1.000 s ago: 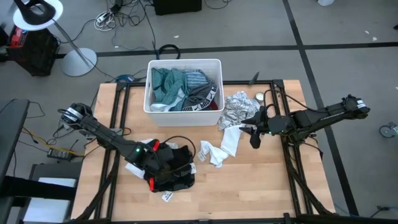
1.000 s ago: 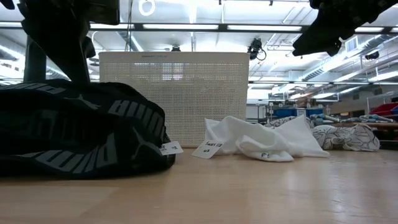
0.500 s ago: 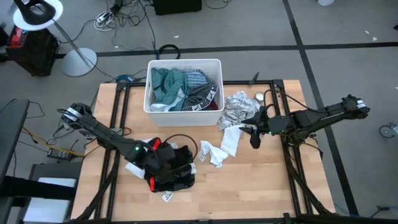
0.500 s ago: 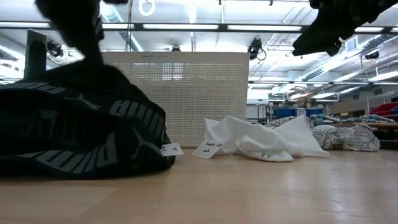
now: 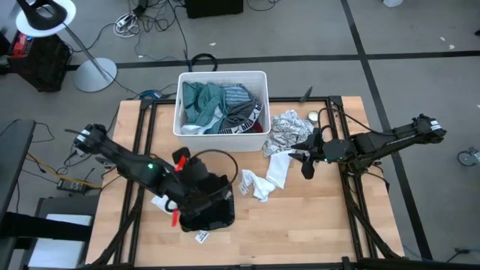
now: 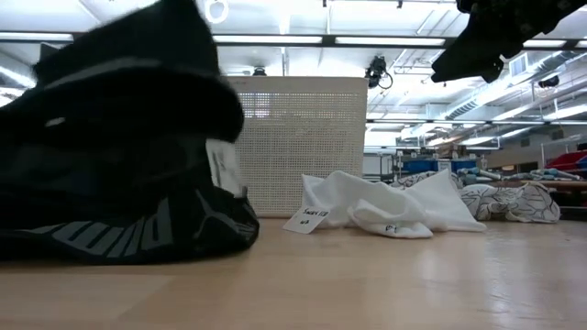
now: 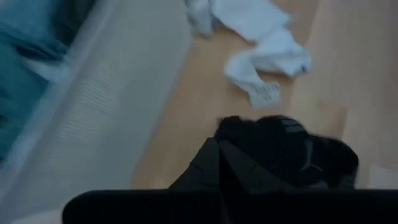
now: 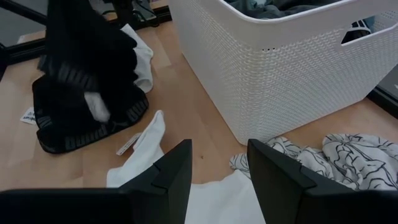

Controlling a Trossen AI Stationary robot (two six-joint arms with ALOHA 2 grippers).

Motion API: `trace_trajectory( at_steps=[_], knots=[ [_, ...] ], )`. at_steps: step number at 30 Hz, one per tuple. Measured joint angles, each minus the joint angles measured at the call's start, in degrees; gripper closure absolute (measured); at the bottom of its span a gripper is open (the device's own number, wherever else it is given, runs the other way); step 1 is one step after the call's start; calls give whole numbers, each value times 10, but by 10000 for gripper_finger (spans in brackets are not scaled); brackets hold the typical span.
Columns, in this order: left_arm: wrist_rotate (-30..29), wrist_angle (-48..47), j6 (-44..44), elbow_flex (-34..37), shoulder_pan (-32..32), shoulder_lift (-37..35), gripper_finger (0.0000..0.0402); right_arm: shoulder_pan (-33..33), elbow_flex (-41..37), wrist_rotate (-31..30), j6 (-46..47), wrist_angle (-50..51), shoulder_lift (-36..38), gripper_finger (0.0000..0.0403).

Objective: Sort clothes
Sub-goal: Put the black boxer into the white laundry bin

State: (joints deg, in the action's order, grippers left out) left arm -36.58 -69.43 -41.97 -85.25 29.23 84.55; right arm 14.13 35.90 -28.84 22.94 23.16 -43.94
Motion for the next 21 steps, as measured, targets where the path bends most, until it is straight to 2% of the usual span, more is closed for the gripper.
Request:
trace_trajectory(
  at_steps=[5,12,21],
  knots=[
    [-60,-64,35,-100,-4,0,401,0,0,0,0,0,0,247],
    [-115,-71,149,-224,-37,0,401,0,0,0,0,0,0,247],
    [-133,-41,291,-359,-115,-1,401,0,0,0,-1,0,0,247]
  ],
)
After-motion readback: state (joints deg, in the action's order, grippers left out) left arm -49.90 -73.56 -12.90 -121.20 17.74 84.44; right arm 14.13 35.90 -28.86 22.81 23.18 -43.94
